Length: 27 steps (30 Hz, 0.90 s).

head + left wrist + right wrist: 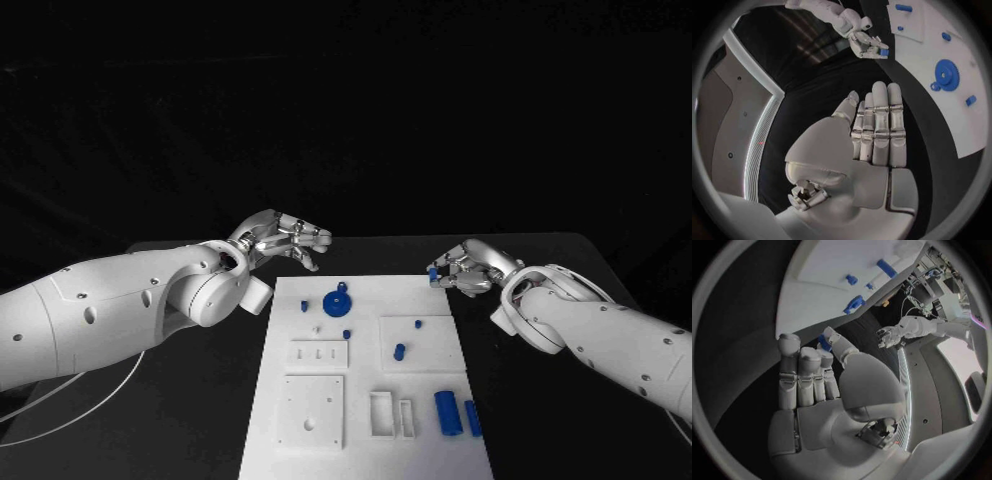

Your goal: Assemble the parts on the task board

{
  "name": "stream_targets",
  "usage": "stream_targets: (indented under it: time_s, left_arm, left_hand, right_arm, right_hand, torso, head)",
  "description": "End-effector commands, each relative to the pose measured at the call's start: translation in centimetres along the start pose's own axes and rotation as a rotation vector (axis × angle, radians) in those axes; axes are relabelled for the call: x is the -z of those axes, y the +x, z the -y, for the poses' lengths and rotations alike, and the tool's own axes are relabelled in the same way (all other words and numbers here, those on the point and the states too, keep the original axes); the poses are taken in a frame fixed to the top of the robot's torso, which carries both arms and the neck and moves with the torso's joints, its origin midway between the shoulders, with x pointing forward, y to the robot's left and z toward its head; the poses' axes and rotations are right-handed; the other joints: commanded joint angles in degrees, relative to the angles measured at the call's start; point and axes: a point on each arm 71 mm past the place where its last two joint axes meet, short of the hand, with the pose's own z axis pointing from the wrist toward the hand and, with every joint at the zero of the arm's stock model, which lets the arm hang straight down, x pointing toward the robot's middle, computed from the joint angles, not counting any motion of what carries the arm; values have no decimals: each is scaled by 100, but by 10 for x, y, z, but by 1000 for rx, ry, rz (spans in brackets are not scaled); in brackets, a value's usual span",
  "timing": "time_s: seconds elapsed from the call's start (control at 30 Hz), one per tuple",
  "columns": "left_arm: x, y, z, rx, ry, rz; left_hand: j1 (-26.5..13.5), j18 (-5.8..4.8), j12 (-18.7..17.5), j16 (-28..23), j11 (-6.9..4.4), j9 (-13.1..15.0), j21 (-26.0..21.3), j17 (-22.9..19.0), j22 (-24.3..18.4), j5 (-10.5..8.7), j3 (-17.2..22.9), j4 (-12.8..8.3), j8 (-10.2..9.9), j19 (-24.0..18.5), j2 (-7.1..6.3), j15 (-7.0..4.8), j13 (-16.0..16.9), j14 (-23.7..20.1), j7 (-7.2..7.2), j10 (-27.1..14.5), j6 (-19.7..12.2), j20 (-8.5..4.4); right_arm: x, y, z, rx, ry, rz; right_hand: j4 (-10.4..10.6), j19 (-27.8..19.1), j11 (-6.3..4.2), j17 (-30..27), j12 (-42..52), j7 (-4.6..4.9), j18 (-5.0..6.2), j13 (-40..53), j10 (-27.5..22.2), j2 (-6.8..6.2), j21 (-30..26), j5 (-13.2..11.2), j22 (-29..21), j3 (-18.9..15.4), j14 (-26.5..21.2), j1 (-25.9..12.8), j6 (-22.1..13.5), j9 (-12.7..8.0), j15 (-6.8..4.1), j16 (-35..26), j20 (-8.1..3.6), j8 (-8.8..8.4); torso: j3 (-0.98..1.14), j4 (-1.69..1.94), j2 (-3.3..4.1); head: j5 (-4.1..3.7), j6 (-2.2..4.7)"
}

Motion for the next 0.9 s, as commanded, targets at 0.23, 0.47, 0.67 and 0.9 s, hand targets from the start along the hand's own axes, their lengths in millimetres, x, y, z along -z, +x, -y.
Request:
stream_targets:
  time_s: [0.23,0.47,0.67,0.9]
  left_arm:
    - [-14,12,4,-152,-156,-125]
    - [-22,23,4,-186,-271,-182]
    - [-27,35,1,-234,-361,-188]
    - [-30,47,-2,-269,-421,-189]
  left_hand:
    - [-337,-149,458,1622,-250,167,1273,1172,1022,-64,-269,404,-8,-323,-86,-224,387,-242,-128,716,103,-259]
    - [-889,-96,1338,2793,-310,983,2126,1650,1827,-241,-432,1068,17,-733,-254,-286,1237,-567,-194,509,219,-309]
    - [-1067,-75,1905,3361,-384,1860,2395,1686,2127,-591,-106,1278,19,-800,-753,-347,1687,-570,-266,453,260,-361]
    - [-1310,-68,2359,3811,-432,4309,2515,1432,2396,-397,188,1632,108,-847,-1014,-384,1975,-656,-362,264,16,-391]
  right_arm:
    - [-11,-3,-41,77,-44,-43]
    - [-18,7,-68,78,-83,-89]
    - [-23,20,-89,73,-112,-136]
    - [-26,33,-110,72,-140,-173]
  right_hand:
    - [27,257,-8,22,-8,1,-46,20,14,-69,30,8,363,16,13,-44,72,78,-17,20,-7,35]
    - [65,259,-8,29,9,-1,-43,36,20,-63,41,-24,363,0,15,-59,60,67,-15,22,-5,38]
    - [80,266,-13,67,19,0,-39,50,21,-66,79,82,370,3,23,-60,55,65,-17,55,-6,34]
    - [93,263,-12,69,18,1,-36,50,18,-67,74,61,368,-5,21,-74,44,63,-14,54,-5,36]
  torso:
    - [9,-102,-169]
    - [4,-132,-252]
    - [6,-156,-279]
    - [10,-169,-284]
  head:
    - [75,-5]
    - [117,-9]
    - [131,-34]
    - [135,-34]
